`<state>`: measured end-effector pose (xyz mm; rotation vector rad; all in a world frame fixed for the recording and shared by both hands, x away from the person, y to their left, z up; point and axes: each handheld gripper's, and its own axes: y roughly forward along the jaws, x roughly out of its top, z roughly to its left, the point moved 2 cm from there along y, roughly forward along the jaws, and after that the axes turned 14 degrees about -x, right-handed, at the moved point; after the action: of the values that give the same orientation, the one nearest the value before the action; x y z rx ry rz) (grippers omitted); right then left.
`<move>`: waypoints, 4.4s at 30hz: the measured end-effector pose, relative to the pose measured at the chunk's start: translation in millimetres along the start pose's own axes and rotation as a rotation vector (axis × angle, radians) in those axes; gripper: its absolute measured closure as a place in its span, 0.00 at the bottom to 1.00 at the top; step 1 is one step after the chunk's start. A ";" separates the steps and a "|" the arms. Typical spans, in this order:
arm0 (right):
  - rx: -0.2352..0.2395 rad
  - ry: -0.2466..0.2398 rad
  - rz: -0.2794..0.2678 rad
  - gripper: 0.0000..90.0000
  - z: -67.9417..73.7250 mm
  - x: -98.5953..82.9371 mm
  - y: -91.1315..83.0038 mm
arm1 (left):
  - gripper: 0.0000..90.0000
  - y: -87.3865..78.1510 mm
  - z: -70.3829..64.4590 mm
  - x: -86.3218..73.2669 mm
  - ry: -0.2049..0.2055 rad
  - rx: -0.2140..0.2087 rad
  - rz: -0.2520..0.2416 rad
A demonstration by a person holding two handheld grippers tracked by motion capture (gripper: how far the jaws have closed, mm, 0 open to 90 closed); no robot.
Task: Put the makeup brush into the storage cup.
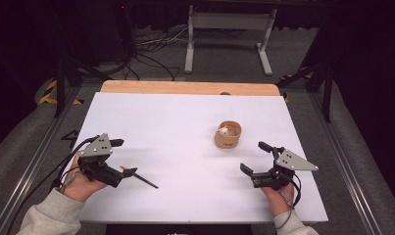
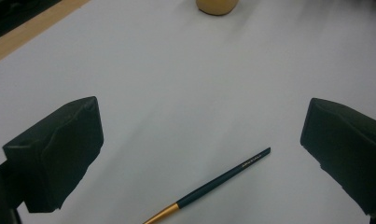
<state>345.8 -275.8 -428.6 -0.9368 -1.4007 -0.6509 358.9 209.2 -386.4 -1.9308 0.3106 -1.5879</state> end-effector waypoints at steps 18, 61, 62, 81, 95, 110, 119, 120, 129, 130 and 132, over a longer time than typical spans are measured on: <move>0.025 0.026 -0.003 0.00 -2.7 -1.4 -0.2 | 0.00 8.4 16.2 12.7 0.015 -0.006 0.243; 0.021 0.038 0.000 0.00 -5.3 -3.0 -3.7 | 0.02 42.8 33.4 10.1 0.006 -0.107 0.585; 0.020 0.038 0.000 0.00 -5.4 -3.1 -3.8 | 0.02 43.9 33.5 9.5 0.001 -0.108 0.584; 0.017 0.049 -0.004 0.00 -7.1 -3.5 -7.2 | 0.03 62.9 37.3 2.9 0.006 -0.137 0.661; 0.015 0.053 -0.001 0.00 -7.3 -3.7 -7.9 | 0.04 71.4 33.6 1.1 0.026 -0.136 0.742; 0.020 0.054 0.003 0.00 -7.3 -4.1 -7.6 | 0.09 78.2 30.2 -0.4 0.061 -0.150 0.816; 0.025 0.060 0.003 0.00 -7.6 -4.2 -8.0 | 0.18 80.7 32.0 -2.2 0.046 -0.176 0.824; 0.024 0.061 0.002 0.00 -7.6 -4.2 -8.0 | 0.20 80.7 32.0 -2.3 0.042 -0.176 0.822; 0.031 0.062 0.008 0.01 -7.4 -4.5 -7.6 | 0.33 82.8 31.9 -4.0 0.051 -0.207 0.828; 0.031 0.061 0.008 0.01 -7.0 -4.5 -7.3 | 0.35 83.2 31.7 -4.0 0.051 -0.208 0.832; 0.032 0.062 0.007 0.01 -7.0 -4.5 -7.3 | 0.36 83.9 31.8 -4.2 0.047 -0.217 0.842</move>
<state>342.8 -286.0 -431.3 -0.8892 -1.3486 -0.6452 404.5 155.3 -442.0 -1.5681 1.1759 -1.0507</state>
